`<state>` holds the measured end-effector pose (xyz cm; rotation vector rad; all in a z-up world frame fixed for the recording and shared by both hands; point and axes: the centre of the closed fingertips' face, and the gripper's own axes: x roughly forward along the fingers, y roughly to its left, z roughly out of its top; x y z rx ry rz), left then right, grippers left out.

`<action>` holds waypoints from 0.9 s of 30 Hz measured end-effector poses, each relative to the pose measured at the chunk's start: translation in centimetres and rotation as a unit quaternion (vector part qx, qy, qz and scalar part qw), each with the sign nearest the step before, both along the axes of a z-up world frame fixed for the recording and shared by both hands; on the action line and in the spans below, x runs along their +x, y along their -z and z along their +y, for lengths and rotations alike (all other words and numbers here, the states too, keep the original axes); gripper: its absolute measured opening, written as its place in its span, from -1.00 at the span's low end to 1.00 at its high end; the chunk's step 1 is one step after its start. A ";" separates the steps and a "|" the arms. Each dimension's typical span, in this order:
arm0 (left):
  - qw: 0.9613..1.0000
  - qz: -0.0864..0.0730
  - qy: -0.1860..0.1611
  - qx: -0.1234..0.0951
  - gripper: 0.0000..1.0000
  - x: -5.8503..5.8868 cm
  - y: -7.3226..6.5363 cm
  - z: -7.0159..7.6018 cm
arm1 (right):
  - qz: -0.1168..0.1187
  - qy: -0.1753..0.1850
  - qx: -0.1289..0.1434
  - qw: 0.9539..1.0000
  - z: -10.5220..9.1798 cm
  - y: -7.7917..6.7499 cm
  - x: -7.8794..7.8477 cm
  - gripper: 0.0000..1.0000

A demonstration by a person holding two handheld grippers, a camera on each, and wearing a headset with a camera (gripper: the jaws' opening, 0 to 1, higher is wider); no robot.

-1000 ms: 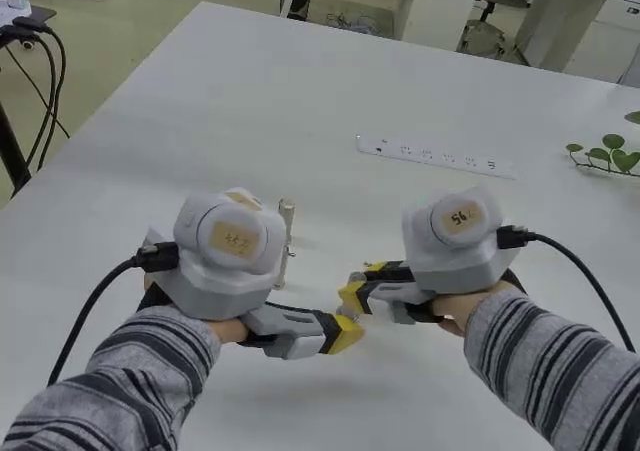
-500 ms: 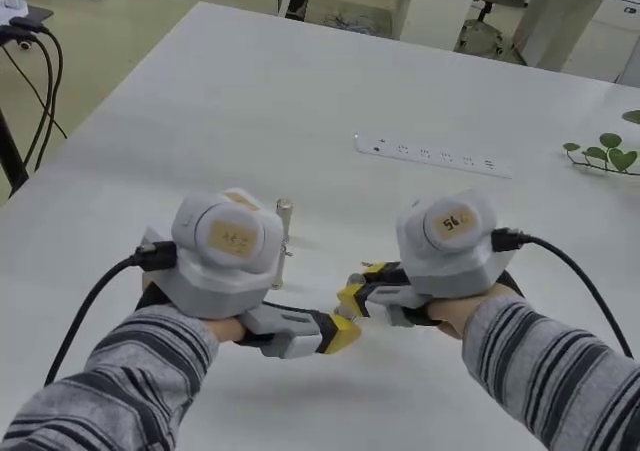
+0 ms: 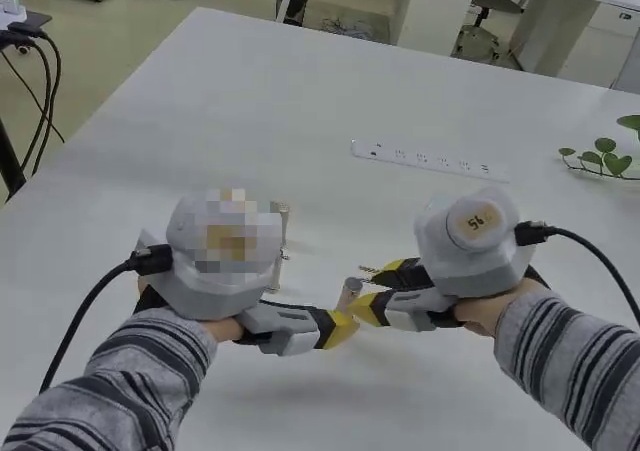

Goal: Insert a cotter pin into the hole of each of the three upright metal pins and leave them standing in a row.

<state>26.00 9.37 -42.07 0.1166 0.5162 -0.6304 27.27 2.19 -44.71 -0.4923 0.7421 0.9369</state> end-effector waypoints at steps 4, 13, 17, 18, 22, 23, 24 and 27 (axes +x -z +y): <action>1.000 -0.004 -0.002 -0.001 0.97 0.1 -0.1 0.0 | 0.009 0.000 -0.014 1.000 -0.9 0.3 0.8 -0.57; 1.000 -0.004 0.003 -0.003 0.97 0.0 -0.2 -0.3 | 0.021 0.002 -0.046 0.999 -2.2 1.9 2.8 -0.62; 1.000 -0.004 0.001 -0.003 0.97 0.1 -0.3 -0.2 | 0.029 -0.010 -0.066 0.997 -2.6 2.8 3.4 -0.66; 1.000 -0.004 0.001 -0.003 0.97 0.1 -0.3 -0.2 | 0.032 -0.014 -0.071 0.997 -2.6 3.1 3.5 -0.67; 1.000 -0.004 0.001 -0.003 0.97 0.1 -0.3 -0.2 | 0.040 -0.019 -0.088 0.995 -2.8 3.7 3.9 -0.71; 1.000 -0.004 0.001 -0.003 0.97 0.1 -0.3 -0.2 | 0.041 -0.021 -0.091 0.995 -3.0 4.0 4.1 -0.72; 1.000 -0.005 0.003 -0.002 0.97 0.1 -0.3 -0.3 | 0.042 -0.022 -0.094 0.994 -3.1 4.2 4.4 -0.73; 1.000 -0.006 0.004 -0.005 0.97 0.1 -0.5 -0.3 | 0.048 -0.024 -0.103 0.993 -3.3 4.6 4.5 -0.75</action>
